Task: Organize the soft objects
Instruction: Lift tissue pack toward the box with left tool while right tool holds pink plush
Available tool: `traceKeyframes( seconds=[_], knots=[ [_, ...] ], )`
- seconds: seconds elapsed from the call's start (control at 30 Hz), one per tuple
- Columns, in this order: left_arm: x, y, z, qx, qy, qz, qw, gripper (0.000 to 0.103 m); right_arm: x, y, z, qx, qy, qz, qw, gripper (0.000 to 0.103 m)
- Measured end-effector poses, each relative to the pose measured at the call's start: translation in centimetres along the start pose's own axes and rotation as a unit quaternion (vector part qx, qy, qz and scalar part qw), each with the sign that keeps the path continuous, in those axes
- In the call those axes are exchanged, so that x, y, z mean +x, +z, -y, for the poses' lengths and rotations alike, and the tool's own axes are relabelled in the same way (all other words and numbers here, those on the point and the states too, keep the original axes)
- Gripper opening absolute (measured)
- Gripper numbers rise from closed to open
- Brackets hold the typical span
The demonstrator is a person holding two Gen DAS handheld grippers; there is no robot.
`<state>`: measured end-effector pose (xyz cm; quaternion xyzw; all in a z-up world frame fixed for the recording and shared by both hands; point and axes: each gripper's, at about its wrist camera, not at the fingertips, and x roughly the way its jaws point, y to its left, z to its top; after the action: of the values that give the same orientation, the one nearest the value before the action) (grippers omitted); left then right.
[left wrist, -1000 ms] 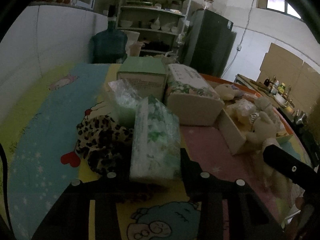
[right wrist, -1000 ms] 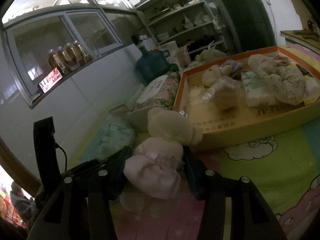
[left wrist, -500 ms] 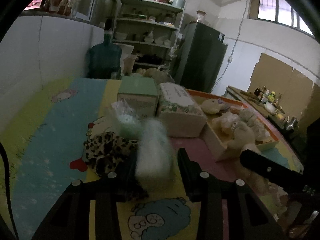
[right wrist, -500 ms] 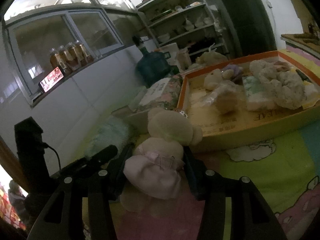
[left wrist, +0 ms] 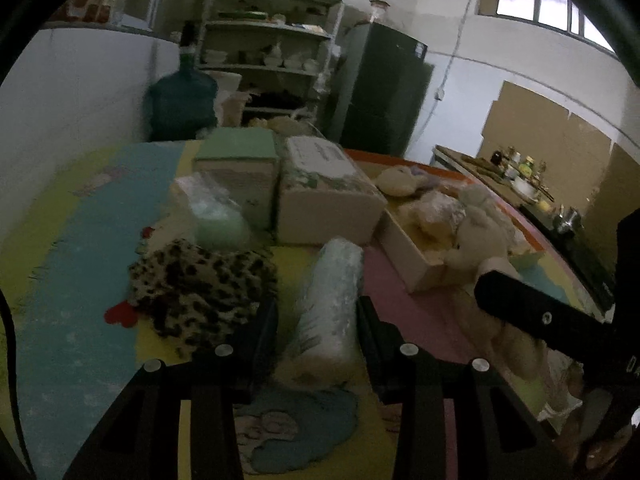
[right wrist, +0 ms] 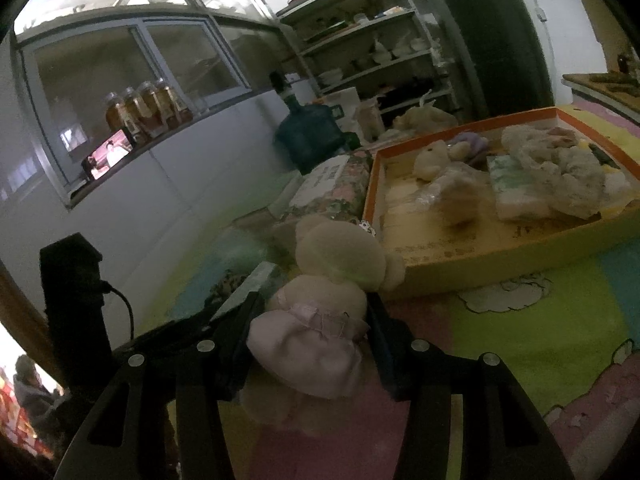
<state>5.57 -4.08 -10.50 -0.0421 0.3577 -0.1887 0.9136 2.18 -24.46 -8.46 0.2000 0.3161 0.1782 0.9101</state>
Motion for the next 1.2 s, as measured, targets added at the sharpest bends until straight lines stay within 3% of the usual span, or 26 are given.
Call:
traceKeyframes(
  seconds=[0.4, 0.77, 1.2],
  knots=[
    [-0.3, -0.6, -0.5, -0.011, -0.024, 0.006, 0.9996, 0.026, -0.3, -0.2, 0.4, 0.005, -0.002, 0.002, 1.000, 0.053],
    [-2.6, 0.8, 1.0, 0.014, -0.024, 0.041, 0.9988, 0.026, -1.2, 0.1, 0.4, 0.002, -0.006, 0.016, 1.000, 0.053],
    [-2.4, 2.7, 4.0, 0.040, -0.029, 0.048, 0.9976, 0.026, -3.1, 1.3, 1.5, 0.003, -0.027, 0.040, 0.999, 0.053]
  ],
)
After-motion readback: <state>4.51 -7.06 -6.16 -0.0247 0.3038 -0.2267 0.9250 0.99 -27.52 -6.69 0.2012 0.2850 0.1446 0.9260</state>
